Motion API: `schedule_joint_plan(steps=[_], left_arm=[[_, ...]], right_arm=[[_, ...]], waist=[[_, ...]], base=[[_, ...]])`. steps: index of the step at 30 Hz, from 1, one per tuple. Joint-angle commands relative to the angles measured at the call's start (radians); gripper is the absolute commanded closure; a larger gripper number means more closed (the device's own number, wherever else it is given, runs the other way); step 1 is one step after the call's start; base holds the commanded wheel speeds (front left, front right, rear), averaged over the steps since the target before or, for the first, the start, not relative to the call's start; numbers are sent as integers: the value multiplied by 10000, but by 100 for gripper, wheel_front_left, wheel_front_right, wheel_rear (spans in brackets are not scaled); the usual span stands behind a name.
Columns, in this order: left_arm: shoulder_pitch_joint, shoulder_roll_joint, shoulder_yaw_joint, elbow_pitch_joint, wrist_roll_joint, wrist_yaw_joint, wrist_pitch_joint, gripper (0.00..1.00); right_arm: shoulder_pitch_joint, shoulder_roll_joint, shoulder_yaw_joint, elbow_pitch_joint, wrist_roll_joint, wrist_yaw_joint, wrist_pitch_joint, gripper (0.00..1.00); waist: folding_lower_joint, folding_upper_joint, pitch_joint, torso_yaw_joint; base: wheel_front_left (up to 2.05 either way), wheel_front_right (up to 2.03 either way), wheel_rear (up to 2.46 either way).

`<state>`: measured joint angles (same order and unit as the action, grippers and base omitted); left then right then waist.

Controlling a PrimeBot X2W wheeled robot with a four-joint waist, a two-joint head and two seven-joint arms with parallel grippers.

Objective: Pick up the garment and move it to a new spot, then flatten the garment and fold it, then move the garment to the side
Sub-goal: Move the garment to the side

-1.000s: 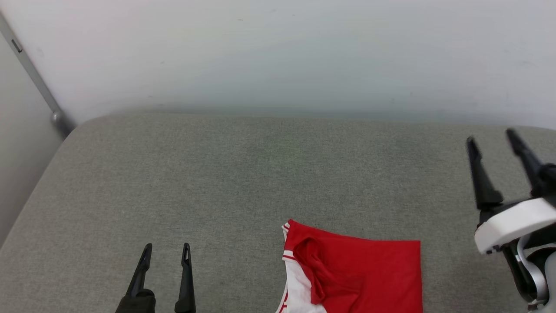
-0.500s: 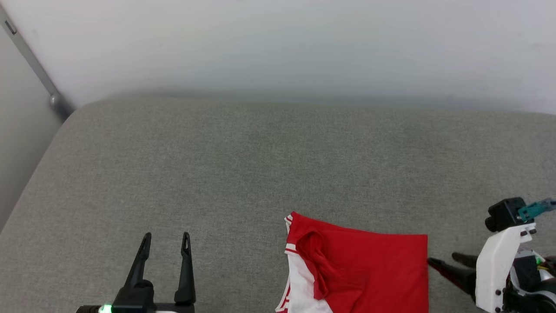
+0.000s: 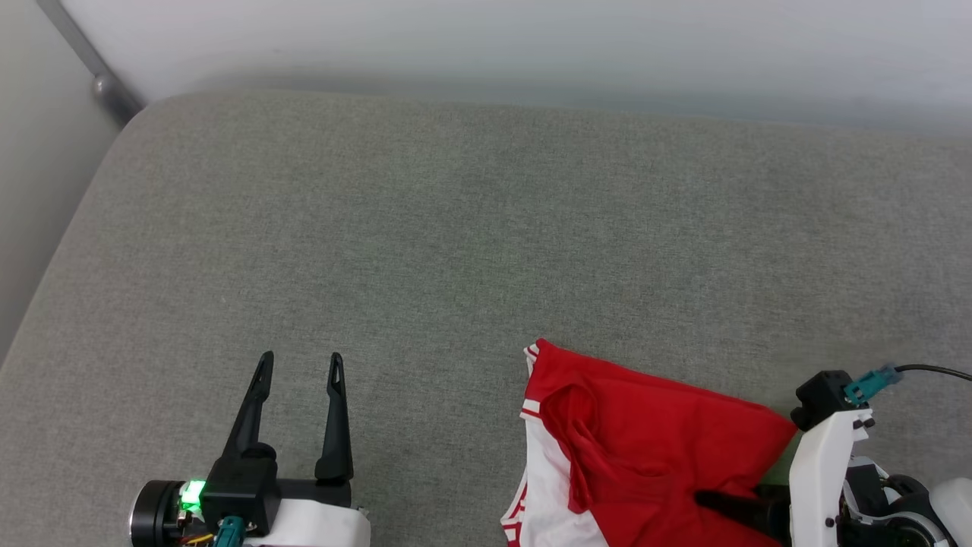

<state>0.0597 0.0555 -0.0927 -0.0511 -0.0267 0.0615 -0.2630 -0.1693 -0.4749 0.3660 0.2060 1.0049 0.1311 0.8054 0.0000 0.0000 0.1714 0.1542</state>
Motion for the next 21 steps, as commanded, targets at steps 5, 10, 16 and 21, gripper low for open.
schedule_joint_plan(steps=[5,10,16,21], left_arm=[[-166,-29,-57,35,-44,70,-21,0],[73,-36,6,146,-79,85,-21,0],[364,-37,133,178,-57,44,-21,0],[697,-40,282,119,-93,34,-21,0]], right_arm=[[47,7,1023,426,30,-14,-313,100],[-494,-723,1565,-141,-206,-9,-1185,100],[-1014,-1255,2280,-767,-303,-6,-1829,100],[-1529,-1818,2840,-1438,-420,-6,-2059,100]], waist=[[0,0,235,197],[0,0,-115,107],[0,0,-758,-388],[0,0,-1119,-1192]], base=[[0,0,0],[0,0,0],[0,0,0],[0,0,0]])
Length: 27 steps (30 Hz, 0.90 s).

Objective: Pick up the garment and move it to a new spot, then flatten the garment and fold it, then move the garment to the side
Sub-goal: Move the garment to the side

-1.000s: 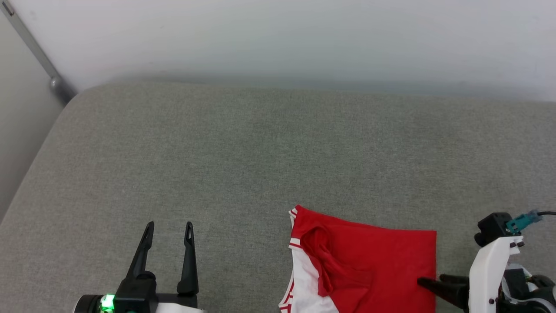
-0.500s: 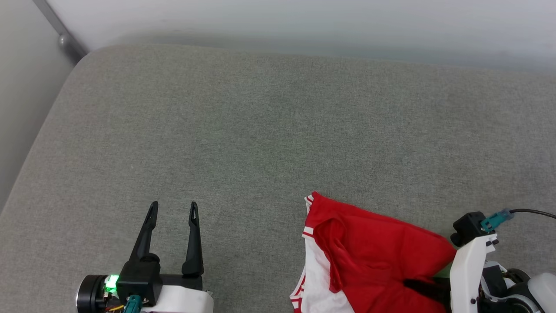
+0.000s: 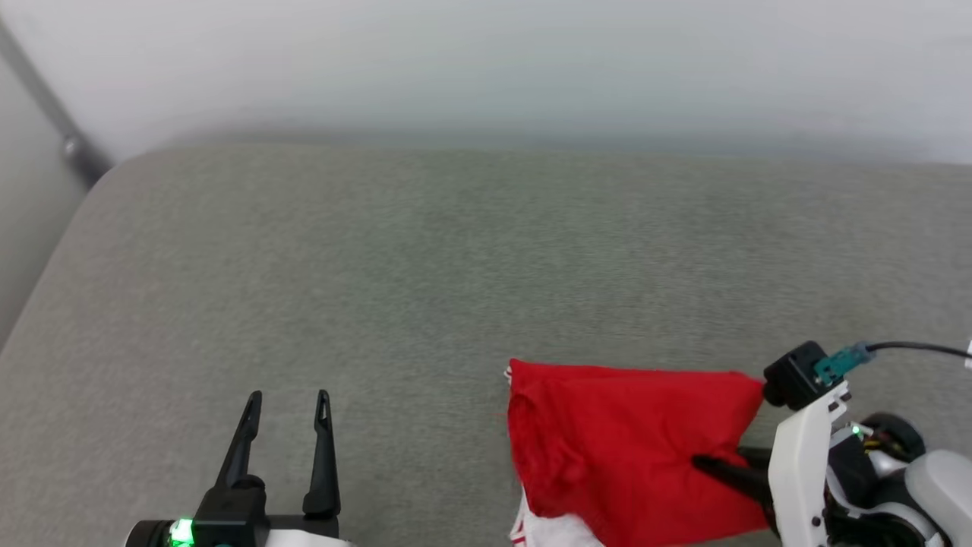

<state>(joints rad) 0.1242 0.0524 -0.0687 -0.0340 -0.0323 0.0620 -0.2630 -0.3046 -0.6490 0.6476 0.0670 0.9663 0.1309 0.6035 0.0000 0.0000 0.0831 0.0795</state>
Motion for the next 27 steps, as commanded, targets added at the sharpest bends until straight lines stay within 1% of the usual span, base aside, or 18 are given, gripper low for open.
schedule_joint_plan(steps=[1,6,7,12,15,17,18,19,23,27], left_arm=[[92,-9,62,-79,-50,21,-21,0],[-17,-15,249,-262,-137,59,-21,0],[-17,-15,249,-262,-137,59,-21,0],[-511,-14,323,-461,-64,20,-21,0],[-845,20,389,-563,12,-44,-21,0],[-1059,127,414,-637,106,-96,-21,0],[-1283,250,475,-729,185,-149,-21,0],[-1283,250,475,-729,185,-149,-21,0],[-1602,467,588,-945,297,-176,-21,0],[-1846,628,659,-1265,359,-154,-21,0]], right_arm=[[-298,-234,91,-189,-104,-4,-84,100],[-1083,-952,227,-554,-419,-4,-114,100],[-1083,-952,227,-554,-419,-4,-114,100],[-2007,-1773,344,-304,-892,-6,26,100],[-2539,-2232,270,191,-1080,-6,-26,100],[-2872,-2503,195,590,-1212,-6,-147,100],[-3225,-2772,232,1011,-1507,-6,-271,100],[-3225,-2772,232,1011,-1507,-6,-271,100],[-3839,-3041,256,2012,-1968,-6,-573,100],[-4444,-3010,100,3114,-2155,-7,-844,100]], waist=[[0,0,-234,-629],[0,0,116,-1700],[0,0,116,-1700],[0,0,929,-2602],[0,0,1505,-2953],[0,0,1907,-3111],[0,0,2297,-3227],[0,0,2297,-3227],[0,0,3036,-3371],[0,0,3704,-3492]], base=[[0,0,0],[0,0,0],[0,0,0],[0,0,0],[0,0,0],[0,0,0],[0,0,0],[0,0,0],[0,0,0],[0,0,0]])
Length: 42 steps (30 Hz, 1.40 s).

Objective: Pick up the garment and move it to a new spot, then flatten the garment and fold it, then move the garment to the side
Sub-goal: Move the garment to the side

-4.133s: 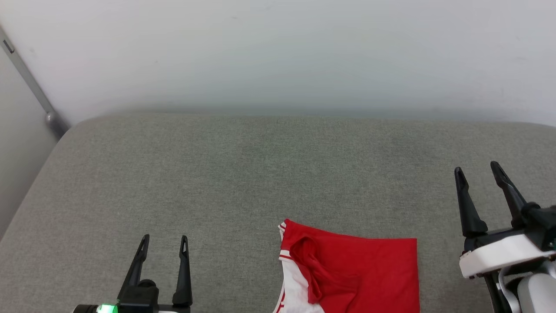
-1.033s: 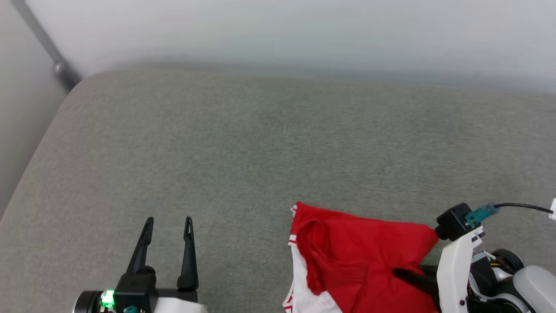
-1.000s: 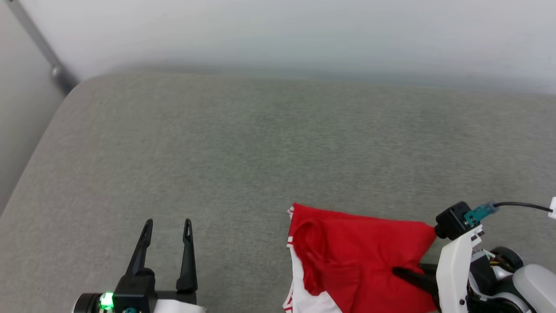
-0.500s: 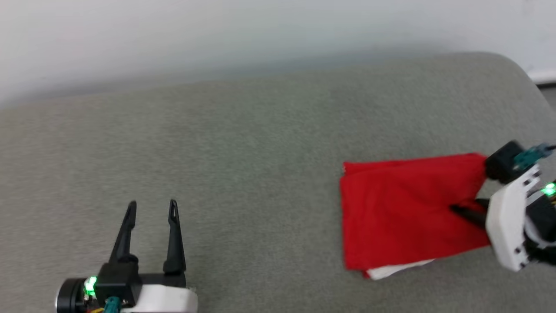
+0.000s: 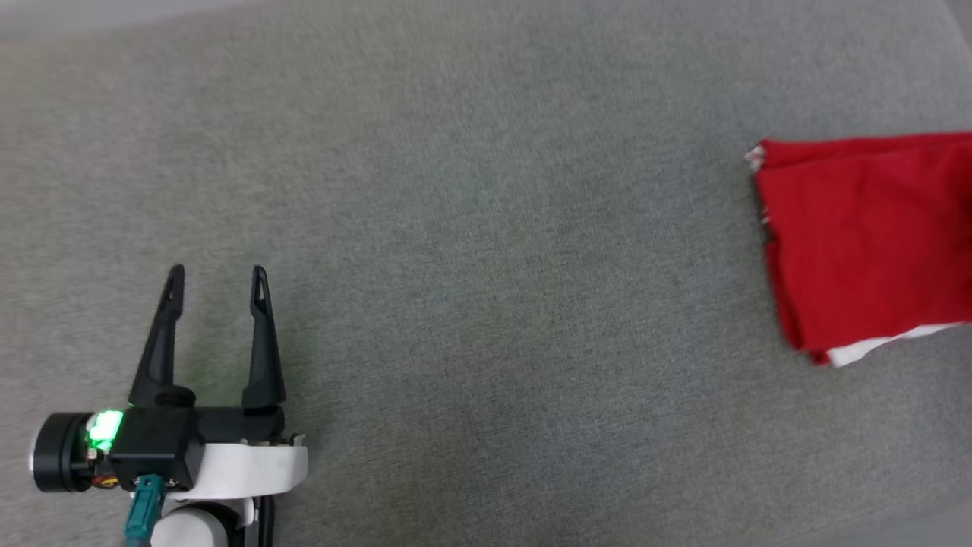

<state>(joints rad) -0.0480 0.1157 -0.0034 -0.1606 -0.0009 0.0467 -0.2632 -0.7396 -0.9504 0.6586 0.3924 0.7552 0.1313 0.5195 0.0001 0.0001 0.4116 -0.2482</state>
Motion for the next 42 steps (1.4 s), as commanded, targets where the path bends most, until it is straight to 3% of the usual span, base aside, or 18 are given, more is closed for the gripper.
schedule_joint_plan(steps=[1,10,15,17,22,31,34,37,42], left_arm=[[-166,38,24,-77,51,6,-19,0],[-660,329,85,-475,47,-19,-19,0],[-630,220,79,-473,-54,138,-19,0],[-515,139,59,-394,-112,178,-19,0],[-96,-76,3,-161,-224,276,-19,0],[918,-333,174,84,-371,507,-19,0],[1151,-403,232,129,-390,558,-19,0],[1317,-450,193,232,-415,530,-19,0],[1564,-490,103,423,-397,491,-19,0]], right_arm=[[-207,37,-81,146,-53,-11,-68,100],[-1197,375,-992,2623,-543,-11,-850,100],[-1415,856,-1273,3817,-1474,-11,-1483,100],[-1286,1093,-1396,4148,-1595,-11,-1616,0],[-1036,1156,-1447,4528,-2411,-11,-2428,0],[-1213,1697,-2957,4325,-4707,-11,-6453,0],[-1024,2234,-3793,4024,-5452,-10,-7498,0],[-637,2845,-4644,3358,-6060,-10,-7789,0],[679,4250,-6166,997,-6619,-10,-7833,0]], waist=[[-1,-1,592,-232],[-1,-1,1420,-142],[-1,-1,1140,95],[-1,-1,811,191],[-1,-1,-266,439],[-1,-1,-1911,986],[-1,-1,-2254,1229],[-1,-1,-2576,1517],[-1,-1,-3030,1989]], base=[[0,0,0],[0,0,0],[0,0,0],[0,0,0],[0,0,0],[0,0,0],[0,0,0],[0,0,0],[0,0,0]])
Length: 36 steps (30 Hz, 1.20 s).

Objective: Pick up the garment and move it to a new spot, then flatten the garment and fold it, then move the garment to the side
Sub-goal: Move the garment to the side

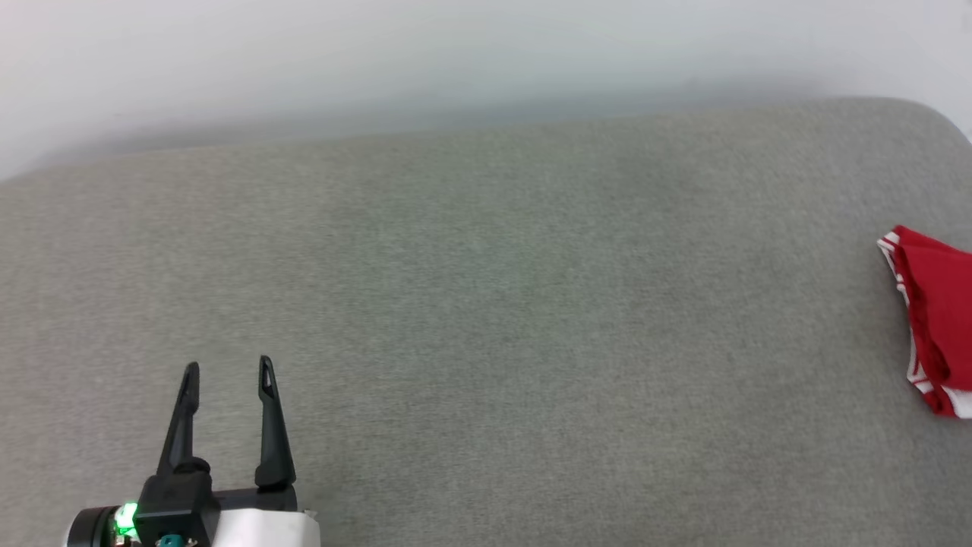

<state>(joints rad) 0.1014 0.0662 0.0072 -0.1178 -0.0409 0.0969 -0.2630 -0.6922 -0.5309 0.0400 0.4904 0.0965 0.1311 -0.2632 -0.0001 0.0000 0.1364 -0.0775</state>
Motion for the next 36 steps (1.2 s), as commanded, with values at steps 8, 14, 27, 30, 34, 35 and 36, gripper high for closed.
schedule_joint_plan(steps=[8,14,27,30,34,35,36], left_arm=[[407,-61,-222,444,51,-82,-21,0],[546,-72,-281,708,106,-198,-21,0],[716,-92,-510,836,163,-488,-21,0],[759,-97,-526,826,138,-502,-21,0],[807,-109,-571,856,115,-518,-21,0],[831,-111,-577,881,113,-519,-21,0],[855,-113,-586,913,112,-525,-21,0]], right_arm=[[2920,2269,-775,-2737,-182,-8,-11,0],[4441,3328,-546,-3048,61,-8,-12,0],[7170,4594,-941,-4024,350,-8,-13,0],[7506,4667,-951,-4174,362,-8,-15,0],[8090,4785,-932,-4422,373,-8,-14,0],[8219,4796,-939,-4473,404,-8,-15,0],[8332,4810,-937,-4509,415,-8,-15,0]], waist=[[1,0,-1035,947],[1,0,-1428,1153],[1,0,-1649,1286],[1,0,-1672,1291],[1,0,-1730,1336],[1,0,-1743,1348],[1,0,-1760,1356]], base=[[0,0,0],[0,0,0],[0,0,0],[0,0,0],[0,0,0],[0,0,0],[0,0,0]])
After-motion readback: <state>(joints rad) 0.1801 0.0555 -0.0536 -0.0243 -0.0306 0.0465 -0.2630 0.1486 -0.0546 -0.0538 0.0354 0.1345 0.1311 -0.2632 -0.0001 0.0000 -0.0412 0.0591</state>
